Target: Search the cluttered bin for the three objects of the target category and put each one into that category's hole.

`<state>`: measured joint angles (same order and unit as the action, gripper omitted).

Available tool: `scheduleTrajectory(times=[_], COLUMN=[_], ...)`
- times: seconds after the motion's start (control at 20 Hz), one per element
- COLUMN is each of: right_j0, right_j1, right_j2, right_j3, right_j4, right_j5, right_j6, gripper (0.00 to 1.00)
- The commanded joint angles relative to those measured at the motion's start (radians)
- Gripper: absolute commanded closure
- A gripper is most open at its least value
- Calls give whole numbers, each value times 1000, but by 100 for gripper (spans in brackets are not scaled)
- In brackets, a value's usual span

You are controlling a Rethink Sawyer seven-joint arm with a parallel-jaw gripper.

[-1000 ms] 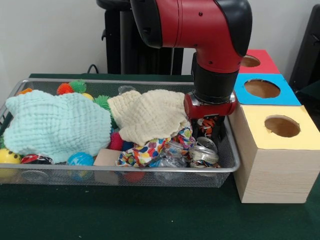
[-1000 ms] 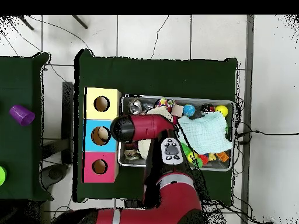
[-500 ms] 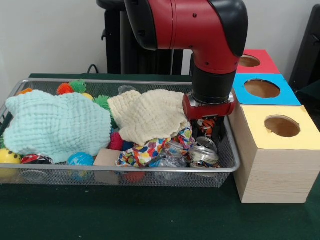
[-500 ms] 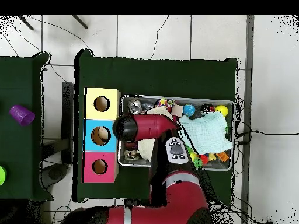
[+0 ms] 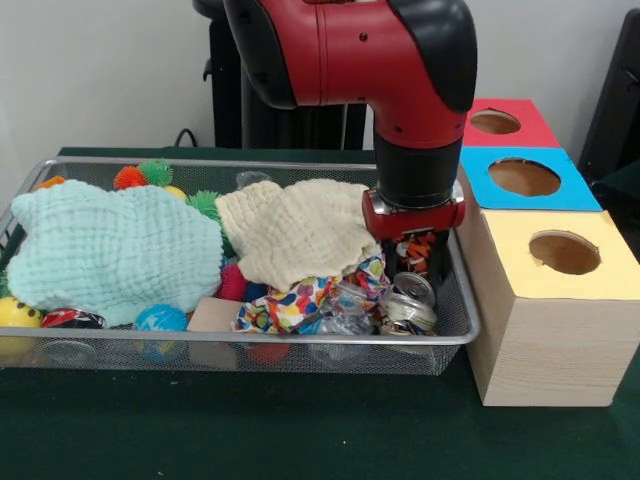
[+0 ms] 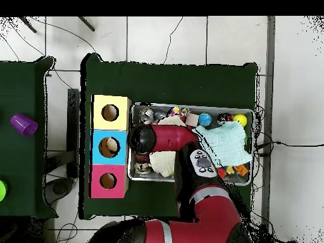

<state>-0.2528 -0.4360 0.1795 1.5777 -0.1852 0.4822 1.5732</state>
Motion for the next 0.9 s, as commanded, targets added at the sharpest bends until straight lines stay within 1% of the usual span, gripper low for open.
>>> scheduleTrajectory(times=[0.05,0.25,0.4,0.75,0.9], right_j0=[4,55,77,93,90], right_j1=[24,-42,-77,-104,-98], right_j2=[156,107,87,74,72], right_j3=[145,166,184,209,207], right_j4=[16,11,19,36,36], right_j5=[-16,-1,9,4,2], right_j6=[64,117,140,149,141], gripper=[0,0,0,0,0])
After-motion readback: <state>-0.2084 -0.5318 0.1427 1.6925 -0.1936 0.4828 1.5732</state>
